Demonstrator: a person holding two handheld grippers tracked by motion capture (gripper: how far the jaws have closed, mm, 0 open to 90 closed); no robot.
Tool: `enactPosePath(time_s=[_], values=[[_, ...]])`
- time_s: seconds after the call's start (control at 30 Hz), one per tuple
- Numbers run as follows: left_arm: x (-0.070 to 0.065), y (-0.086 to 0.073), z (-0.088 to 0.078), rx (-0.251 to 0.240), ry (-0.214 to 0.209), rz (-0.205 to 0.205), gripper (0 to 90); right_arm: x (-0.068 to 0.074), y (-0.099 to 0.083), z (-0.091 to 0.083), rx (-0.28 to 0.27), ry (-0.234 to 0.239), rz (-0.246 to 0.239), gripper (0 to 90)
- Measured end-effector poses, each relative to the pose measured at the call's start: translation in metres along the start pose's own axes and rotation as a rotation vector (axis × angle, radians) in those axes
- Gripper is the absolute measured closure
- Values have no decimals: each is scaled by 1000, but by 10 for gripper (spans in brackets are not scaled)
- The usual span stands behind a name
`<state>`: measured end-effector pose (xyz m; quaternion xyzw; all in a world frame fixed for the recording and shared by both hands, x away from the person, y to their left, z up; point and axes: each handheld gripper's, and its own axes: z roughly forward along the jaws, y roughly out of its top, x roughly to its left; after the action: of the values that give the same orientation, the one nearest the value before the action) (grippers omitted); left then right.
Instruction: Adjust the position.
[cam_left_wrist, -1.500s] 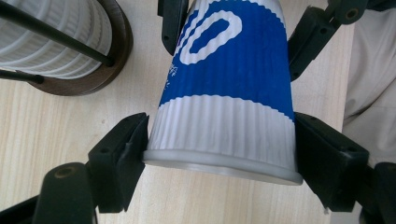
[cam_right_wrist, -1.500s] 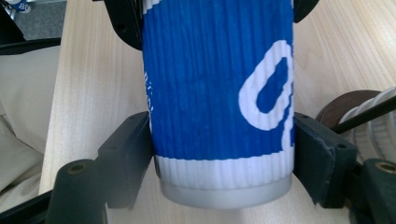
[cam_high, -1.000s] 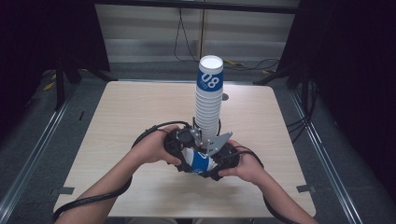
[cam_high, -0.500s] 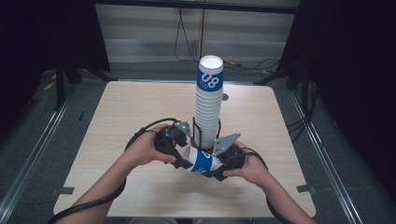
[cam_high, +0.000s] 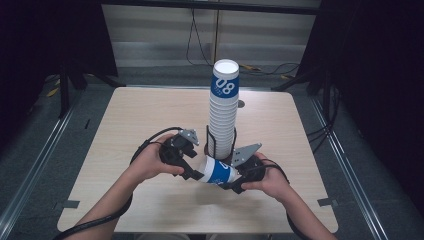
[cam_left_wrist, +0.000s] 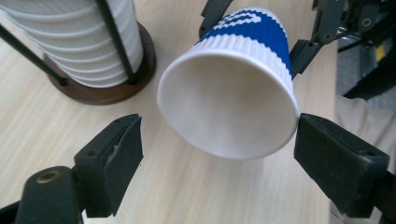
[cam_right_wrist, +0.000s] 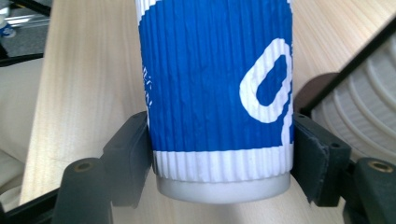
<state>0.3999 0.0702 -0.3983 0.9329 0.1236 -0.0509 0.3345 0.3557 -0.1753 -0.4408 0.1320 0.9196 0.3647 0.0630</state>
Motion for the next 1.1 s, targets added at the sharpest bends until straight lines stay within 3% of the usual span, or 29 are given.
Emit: enactPosePath(time_s=[0.13,0.23,0.77,0.8,1.1], values=[[1,-3,2,-7,-6,-10,154,0,-3,-1,5,-5,8,284],[2,-7,3,-1,29,-28,161,0,-4,-2,-11,-5,24,284],[3,-13,6,-28,29,-54,162,-3,-7,-3,-23,-28,51,284],[4,-14,6,-20,32,-38,162,-4,-7,-4,-25,-29,55,283],[4,-13,6,-31,23,-27,162,-6,-7,-2,-28,-34,68,284]])
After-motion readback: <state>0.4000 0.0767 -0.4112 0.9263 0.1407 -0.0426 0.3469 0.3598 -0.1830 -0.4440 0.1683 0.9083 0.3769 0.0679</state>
